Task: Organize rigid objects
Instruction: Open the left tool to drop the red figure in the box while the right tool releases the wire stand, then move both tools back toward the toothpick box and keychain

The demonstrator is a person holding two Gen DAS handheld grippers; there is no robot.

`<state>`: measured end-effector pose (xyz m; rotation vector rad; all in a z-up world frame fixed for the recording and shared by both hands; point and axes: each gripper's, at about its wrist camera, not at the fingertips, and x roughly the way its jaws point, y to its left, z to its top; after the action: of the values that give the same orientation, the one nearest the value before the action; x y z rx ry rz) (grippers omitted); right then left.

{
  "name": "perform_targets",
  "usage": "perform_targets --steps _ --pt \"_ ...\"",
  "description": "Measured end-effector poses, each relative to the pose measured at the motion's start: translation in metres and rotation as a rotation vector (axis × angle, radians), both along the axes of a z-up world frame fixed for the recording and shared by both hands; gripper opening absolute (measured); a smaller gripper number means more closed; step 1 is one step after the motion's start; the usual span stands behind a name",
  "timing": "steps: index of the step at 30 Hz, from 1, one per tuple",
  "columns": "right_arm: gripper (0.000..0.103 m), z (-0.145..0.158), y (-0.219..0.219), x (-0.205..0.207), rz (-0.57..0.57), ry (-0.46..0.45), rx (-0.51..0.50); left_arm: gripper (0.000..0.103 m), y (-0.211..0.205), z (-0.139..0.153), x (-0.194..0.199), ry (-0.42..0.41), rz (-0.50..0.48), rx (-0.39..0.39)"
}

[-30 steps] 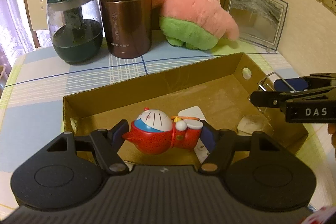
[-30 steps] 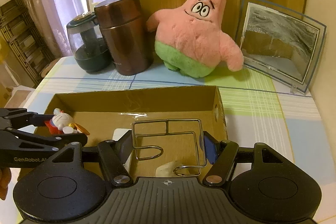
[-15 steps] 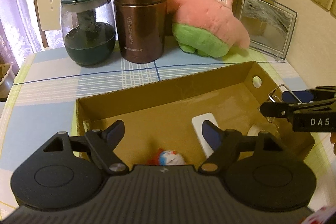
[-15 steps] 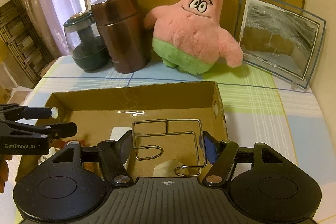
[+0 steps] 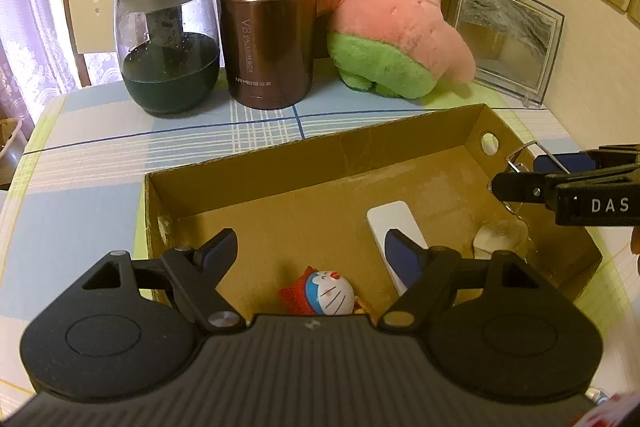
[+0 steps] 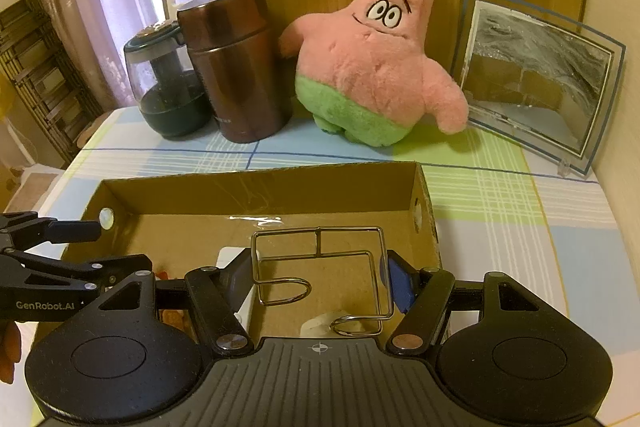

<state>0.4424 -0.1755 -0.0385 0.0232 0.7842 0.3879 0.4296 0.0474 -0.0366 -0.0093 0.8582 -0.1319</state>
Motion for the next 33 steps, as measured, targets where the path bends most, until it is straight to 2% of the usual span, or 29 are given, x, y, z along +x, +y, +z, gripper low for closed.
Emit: perform_targets --steps 9,13,22,33 --pt "0.065 -0.002 -0.001 0.002 -0.012 -0.006 0.013 0.078 0.003 -0.002 -0.001 0.003 0.006 -0.006" --pt "0.076 0.0 -0.005 0.003 -0.032 -0.016 0.039 0.078 0.004 -0.002 -0.002 0.002 0.006 -0.005" --pt "0.077 0.003 -0.012 -0.006 -0.045 -0.019 0.037 0.079 0.007 0.004 -0.014 -0.018 0.019 -0.014" --pt "0.077 0.019 -0.019 -0.045 -0.052 -0.033 0.001 0.079 0.005 0.024 -0.054 -0.048 0.019 -0.044"
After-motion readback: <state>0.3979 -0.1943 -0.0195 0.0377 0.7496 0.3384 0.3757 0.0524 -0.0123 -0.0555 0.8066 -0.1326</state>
